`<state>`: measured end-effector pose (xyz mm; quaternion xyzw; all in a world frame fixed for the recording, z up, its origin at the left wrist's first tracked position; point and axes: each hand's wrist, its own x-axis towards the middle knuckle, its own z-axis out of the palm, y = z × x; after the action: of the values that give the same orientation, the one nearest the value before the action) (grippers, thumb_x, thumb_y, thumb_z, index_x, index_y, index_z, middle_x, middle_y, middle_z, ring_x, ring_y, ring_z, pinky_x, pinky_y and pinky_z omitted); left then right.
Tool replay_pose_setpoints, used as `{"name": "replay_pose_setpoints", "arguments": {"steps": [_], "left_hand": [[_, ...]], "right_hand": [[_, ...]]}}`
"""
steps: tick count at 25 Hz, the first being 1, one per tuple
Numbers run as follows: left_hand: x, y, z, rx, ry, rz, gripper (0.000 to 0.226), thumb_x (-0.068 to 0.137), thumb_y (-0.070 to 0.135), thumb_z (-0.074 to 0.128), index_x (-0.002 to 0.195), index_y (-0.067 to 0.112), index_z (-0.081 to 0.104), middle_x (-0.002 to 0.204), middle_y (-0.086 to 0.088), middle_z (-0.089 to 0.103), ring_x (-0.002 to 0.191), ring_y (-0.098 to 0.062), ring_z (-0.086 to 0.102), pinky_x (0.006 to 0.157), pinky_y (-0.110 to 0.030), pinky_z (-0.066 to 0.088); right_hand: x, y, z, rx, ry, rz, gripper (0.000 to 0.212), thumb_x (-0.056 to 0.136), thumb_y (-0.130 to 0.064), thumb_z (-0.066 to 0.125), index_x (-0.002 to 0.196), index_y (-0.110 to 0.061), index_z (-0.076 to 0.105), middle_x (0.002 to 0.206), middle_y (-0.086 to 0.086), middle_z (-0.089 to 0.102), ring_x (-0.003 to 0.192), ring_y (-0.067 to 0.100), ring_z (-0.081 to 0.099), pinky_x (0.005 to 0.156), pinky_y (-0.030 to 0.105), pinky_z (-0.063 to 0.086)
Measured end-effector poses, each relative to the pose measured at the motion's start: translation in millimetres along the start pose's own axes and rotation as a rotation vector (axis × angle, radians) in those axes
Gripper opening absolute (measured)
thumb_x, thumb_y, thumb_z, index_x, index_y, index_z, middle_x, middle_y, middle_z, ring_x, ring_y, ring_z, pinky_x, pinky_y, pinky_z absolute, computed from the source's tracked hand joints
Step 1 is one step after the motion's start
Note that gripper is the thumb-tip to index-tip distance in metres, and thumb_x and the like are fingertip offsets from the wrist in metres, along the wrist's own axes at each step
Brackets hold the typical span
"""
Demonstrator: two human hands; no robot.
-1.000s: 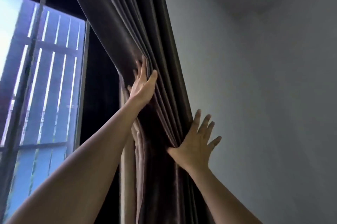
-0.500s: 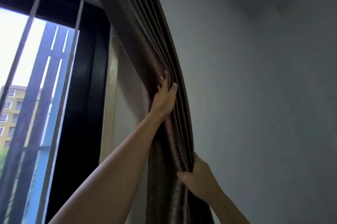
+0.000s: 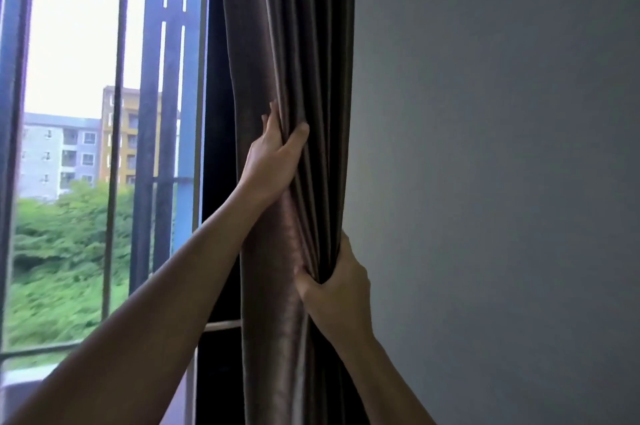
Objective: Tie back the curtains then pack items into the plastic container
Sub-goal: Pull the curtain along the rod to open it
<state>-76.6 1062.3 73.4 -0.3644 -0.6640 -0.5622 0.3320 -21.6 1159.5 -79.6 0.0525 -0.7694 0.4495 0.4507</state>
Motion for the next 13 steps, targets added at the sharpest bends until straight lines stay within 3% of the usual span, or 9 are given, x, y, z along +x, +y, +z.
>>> {"name": "replay_pose_setpoints", "arguments": {"steps": [4, 8, 11, 13], "left_hand": [[-53.6, -35.0, 4.4, 0.125, -0.053, -0.014, 0.063, 0.096, 0.035, 0.045, 0.15, 0.026, 0.016, 0.157, -0.003, 0.019, 0.146, -0.019, 0.015, 0.119, -0.035, 0.018], [-108.0, -76.4, 11.1, 0.127, -0.083, -0.067, 0.068, 0.091, 0.03, 0.041, 0.151, 0.025, 0.009, 0.158, -0.002, 0.017, 0.147, -0.016, 0.001, 0.111, -0.021, 0.008], [-148.4, -101.7, 15.5, 0.1, -0.113, -0.155, 0.064, 0.091, 0.029, 0.037, 0.151, 0.025, 0.014, 0.157, -0.003, 0.022, 0.147, -0.016, 0.005, 0.114, -0.024, 0.011], [-171.4, -113.1, 13.9, 0.038, -0.163, -0.206, 0.061, 0.089, 0.033, 0.037, 0.149, 0.029, 0.022, 0.152, -0.002, 0.035, 0.145, -0.02, 0.019, 0.119, -0.038, 0.018]], "right_hand": [[-30.9, 31.6, 13.8, -0.071, 0.016, 0.05, 0.095, 0.072, -0.033, 0.072, 0.147, -0.036, 0.014, 0.132, -0.01, 0.052, 0.115, 0.01, 0.056, 0.097, 0.034, 0.051], [-69.1, 64.7, 33.6, -0.114, 0.022, 0.072, 0.093, 0.072, -0.036, 0.075, 0.148, -0.028, 0.022, 0.139, -0.009, 0.048, 0.124, 0.009, 0.05, 0.101, 0.017, 0.039], [-82.2, 76.5, 41.3, -0.089, -0.004, 0.062, 0.09, 0.073, -0.037, 0.074, 0.147, -0.028, 0.023, 0.137, -0.012, 0.048, 0.124, 0.006, 0.049, 0.105, 0.026, 0.043], [-88.4, 78.9, 44.4, -0.076, -0.036, 0.039, 0.088, 0.073, -0.044, 0.071, 0.146, -0.033, 0.022, 0.136, -0.016, 0.048, 0.124, 0.003, 0.049, 0.101, 0.033, 0.048]]}}
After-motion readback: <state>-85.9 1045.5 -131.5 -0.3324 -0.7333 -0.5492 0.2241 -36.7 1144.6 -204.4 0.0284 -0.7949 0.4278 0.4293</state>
